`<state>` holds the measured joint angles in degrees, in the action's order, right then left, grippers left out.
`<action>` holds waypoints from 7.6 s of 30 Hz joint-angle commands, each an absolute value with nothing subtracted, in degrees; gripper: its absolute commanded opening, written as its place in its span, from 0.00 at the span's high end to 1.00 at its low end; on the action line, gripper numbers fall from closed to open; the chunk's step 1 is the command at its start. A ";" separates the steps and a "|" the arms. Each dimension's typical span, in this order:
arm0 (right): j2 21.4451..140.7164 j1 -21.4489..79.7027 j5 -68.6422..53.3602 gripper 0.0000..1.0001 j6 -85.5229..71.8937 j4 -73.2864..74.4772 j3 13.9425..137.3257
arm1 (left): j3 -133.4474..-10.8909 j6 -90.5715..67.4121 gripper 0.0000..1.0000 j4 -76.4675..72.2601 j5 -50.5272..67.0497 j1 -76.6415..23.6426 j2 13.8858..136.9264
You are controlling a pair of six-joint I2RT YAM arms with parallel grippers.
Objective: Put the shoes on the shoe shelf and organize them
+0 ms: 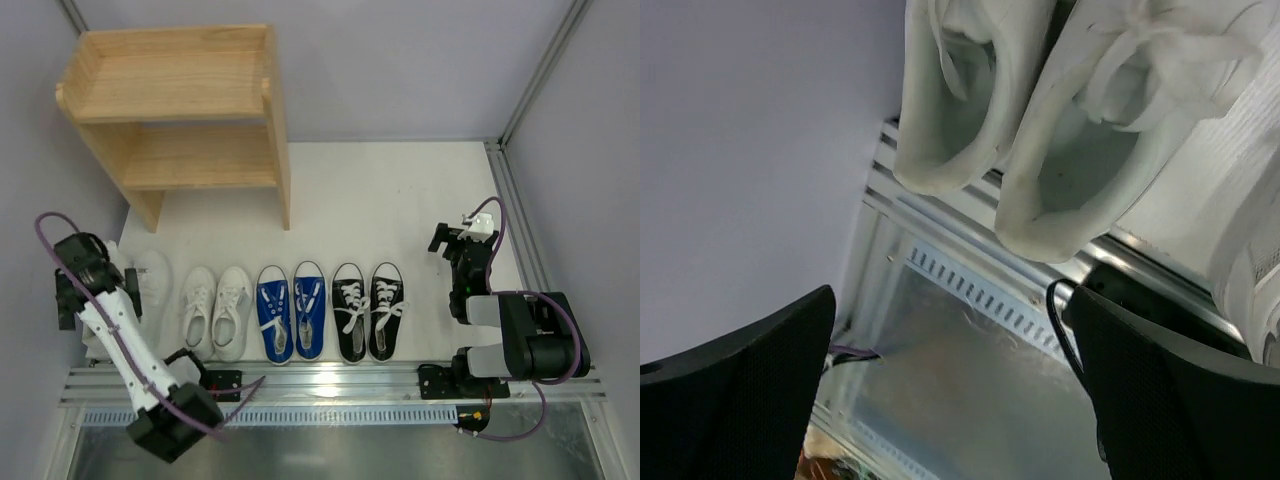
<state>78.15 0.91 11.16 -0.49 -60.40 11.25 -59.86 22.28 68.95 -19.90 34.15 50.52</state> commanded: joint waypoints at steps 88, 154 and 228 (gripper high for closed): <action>78.14 0.97 10.90 0.03 -0.26 -65.04 11.16 | -131.38 -45.15 0.98 23.41 58.36 58.18 78.39; 78.22 0.97 10.90 0.03 -0.18 -65.04 11.25 | -149.68 12.13 1.00 46.50 -10.28 6.24 93.08; 78.22 0.97 10.90 0.03 -0.26 -65.04 11.16 | -93.89 6.41 1.00 50.70 -1.93 6.68 50.48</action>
<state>78.15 0.91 11.16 -0.47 -60.42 11.20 -95.22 4.40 63.53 -2.44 6.72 56.27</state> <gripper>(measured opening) 0.974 0.192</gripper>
